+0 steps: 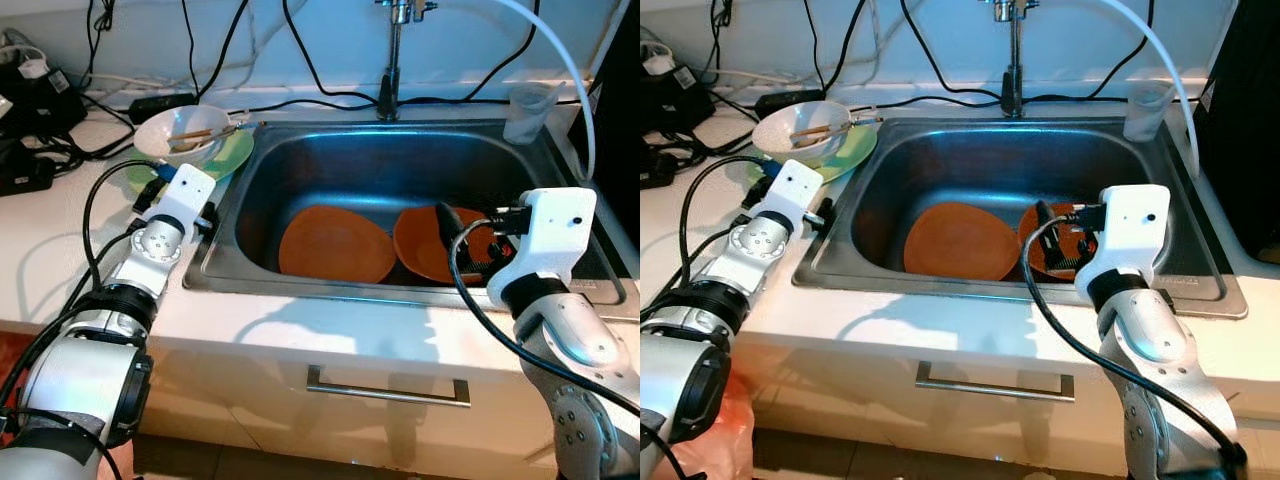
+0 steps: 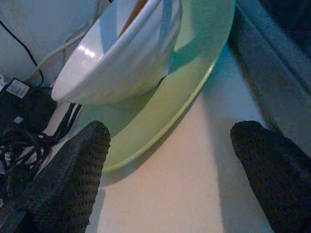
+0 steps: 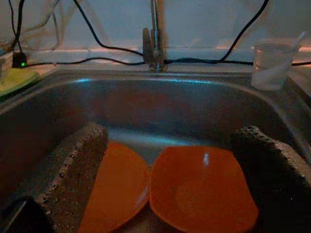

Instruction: Kitchen organization

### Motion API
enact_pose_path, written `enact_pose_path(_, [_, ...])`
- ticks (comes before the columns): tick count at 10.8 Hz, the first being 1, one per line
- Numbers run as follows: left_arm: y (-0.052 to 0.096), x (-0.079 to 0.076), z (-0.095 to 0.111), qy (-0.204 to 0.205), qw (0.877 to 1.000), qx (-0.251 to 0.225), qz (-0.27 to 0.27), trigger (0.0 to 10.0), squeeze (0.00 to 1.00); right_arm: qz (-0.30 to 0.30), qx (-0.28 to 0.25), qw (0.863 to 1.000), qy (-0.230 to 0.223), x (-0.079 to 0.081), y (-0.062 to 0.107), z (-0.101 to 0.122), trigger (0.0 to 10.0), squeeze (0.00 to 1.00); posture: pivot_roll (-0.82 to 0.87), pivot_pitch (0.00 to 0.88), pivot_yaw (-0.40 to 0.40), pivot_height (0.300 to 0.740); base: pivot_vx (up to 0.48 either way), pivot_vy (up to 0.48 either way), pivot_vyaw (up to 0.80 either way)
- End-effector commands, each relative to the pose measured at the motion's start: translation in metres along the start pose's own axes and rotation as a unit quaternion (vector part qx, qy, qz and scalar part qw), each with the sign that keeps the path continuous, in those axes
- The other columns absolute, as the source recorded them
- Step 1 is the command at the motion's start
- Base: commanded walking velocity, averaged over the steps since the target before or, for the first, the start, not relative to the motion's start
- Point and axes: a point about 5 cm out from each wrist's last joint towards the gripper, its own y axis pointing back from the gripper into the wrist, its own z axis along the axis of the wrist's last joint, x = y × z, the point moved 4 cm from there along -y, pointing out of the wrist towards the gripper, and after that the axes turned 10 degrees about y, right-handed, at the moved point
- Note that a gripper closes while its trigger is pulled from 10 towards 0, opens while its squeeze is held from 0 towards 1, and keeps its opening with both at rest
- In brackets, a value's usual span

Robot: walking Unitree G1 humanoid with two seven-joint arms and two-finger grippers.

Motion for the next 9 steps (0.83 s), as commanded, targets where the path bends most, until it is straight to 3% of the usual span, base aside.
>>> enact_pose_path(1, [0.001, 0.002, -0.007, -0.006, 1.0, 0.015, 0.006, 10.0, 0.0, -0.002, 0.003, 1.0, 0.001, -0.002, 0.006, 0.001, 10.0, 0.0, -0.28, 0.067, 0.095, 0.74, 0.0, 0.0, 0.0])
enact_pose_path(7, [-0.004, -0.017, 0.014, -0.031, 0.999, -0.005, -0.015, 10.0, 0.0, -0.026, 0.017, 0.999, 0.01, -0.014, 0.021, 0.001, 10.0, 0.0, -0.35, 0.091, 0.102, 0.74, 0.0, 0.0, 0.0])
enact_pose_path(9, [-0.005, -0.022, 0.021, -0.009, 0.999, -0.012, -0.031, 10.0, 0.0, -0.03, 0.02, 0.999, 0.014, -0.016, 0.023, 0.001, 10.0, 0.0, -0.35, 0.086, 0.104, 0.74, 0.0, 0.0, 0.0])
